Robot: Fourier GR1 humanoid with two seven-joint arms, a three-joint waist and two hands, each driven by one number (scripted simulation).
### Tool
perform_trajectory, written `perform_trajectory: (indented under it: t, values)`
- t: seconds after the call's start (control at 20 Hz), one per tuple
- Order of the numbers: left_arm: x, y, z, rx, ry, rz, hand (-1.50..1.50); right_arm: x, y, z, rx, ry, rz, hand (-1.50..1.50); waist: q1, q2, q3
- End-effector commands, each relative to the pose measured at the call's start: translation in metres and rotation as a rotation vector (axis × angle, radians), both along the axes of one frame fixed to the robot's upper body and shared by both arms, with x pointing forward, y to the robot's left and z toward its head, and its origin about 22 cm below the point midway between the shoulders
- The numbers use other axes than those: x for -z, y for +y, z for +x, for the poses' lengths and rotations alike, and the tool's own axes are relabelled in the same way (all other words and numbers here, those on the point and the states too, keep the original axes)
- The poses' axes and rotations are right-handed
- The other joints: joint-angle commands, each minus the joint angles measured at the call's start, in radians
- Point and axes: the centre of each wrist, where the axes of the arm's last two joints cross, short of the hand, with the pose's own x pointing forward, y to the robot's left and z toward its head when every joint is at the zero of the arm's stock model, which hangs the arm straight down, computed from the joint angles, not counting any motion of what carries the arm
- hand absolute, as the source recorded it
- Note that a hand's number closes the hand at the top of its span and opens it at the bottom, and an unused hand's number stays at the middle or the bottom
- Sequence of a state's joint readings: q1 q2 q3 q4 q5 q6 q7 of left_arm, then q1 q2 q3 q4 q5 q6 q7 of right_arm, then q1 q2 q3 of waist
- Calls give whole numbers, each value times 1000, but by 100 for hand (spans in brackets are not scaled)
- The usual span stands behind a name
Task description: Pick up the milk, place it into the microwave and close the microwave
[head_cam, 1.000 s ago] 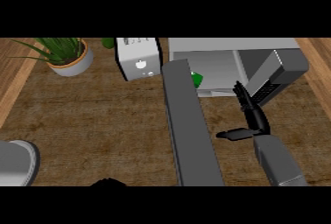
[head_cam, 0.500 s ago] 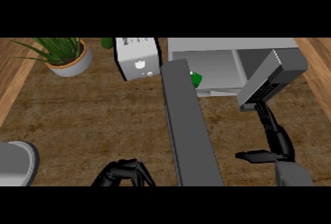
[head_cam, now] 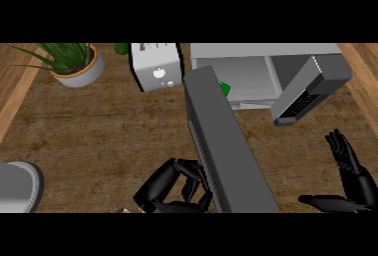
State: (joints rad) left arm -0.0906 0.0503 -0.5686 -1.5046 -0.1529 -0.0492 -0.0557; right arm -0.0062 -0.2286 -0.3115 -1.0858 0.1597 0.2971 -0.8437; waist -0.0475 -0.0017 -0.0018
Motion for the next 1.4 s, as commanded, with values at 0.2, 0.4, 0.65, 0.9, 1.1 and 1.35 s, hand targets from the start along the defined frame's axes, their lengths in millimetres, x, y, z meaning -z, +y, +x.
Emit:
perform_trajectory:
  t: [0.2, 0.4, 0.65, 0.9, 1.1, 1.35]
  values:
    - [56, -40, 23, 134, 42, 53, 150, -35, -23, -19, -62, -88, 44, -150, -17, 9, -1]
    - [52, -65, 22, 172, 53, 71, 150, -47, -31, -15, -103, -106, 65, -150, -33, 13, -1]
    - [62, -74, 9, 72, 43, 109, 150, -74, -25, -3, -177, -153, 85, -150, -71, 16, -3]
    - [43, -83, 26, -36, -14, 83, 150, -98, -25, 9, -210, -226, 44, -150, -107, 23, -3]
    - [30, -87, 36, -117, -41, 26, 150, -111, -18, 13, -262, -230, 76, -150, -134, 25, -5]
    - [6, -92, 50, -209, -108, -124, 150, -127, -9, 24, -309, -230, 65, -150, -168, 37, -11]
